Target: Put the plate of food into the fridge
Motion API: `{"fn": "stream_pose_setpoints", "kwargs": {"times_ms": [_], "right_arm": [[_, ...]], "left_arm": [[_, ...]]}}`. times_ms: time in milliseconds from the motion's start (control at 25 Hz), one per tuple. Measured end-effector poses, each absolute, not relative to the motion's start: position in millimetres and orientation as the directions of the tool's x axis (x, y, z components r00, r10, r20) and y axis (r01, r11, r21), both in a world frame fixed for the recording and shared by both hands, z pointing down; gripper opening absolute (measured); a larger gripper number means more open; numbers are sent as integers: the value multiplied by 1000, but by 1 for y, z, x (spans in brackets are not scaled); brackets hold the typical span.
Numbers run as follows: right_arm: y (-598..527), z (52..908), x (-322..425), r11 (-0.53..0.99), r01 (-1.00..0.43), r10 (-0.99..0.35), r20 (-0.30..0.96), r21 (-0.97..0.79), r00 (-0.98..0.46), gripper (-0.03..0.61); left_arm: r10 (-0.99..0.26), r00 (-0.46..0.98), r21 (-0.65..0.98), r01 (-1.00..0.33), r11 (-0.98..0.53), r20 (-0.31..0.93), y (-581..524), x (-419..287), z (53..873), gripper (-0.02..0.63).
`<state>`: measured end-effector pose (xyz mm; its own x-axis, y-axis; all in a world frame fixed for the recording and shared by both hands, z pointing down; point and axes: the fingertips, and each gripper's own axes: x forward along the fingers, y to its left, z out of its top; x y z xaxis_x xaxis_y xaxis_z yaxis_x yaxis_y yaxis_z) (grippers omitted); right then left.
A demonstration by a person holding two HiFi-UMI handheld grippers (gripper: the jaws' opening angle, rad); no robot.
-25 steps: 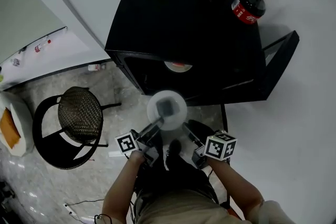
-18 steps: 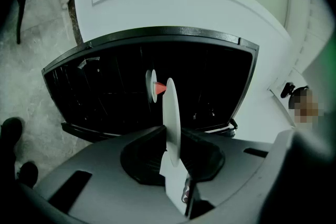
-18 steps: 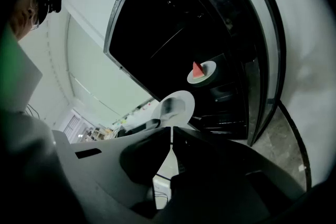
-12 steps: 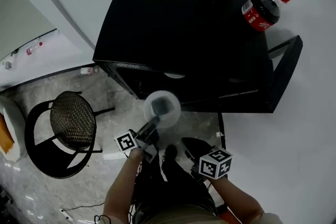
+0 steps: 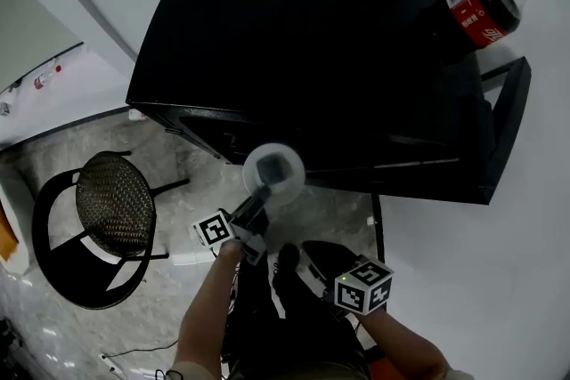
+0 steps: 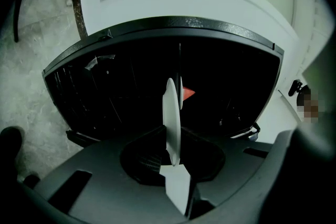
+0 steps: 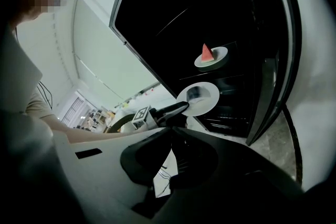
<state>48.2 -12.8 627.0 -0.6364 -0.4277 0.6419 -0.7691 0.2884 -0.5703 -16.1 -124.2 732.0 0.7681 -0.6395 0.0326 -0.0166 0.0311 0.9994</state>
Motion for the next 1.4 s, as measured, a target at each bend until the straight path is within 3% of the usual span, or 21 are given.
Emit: {"fn": "stream_pose_setpoints", "kwargs": {"times_ms": [720, 880, 1400], "right_arm": [[4, 665, 38, 334, -728, -374, 625, -599, -685, 23], [6, 666, 33, 344, -718, -369, 615, -606, -696, 23], [8, 680, 33, 351, -699, -355, 601, -624, -716, 23]], "left_arm": [[-665, 745, 998, -49, 27, 55, -139, -12, 801, 40], [-682, 729, 998, -2, 69, 48, -142, -8, 807, 40], [-674, 732, 994, -97, 50, 105, -161, -1, 853, 37]]}}
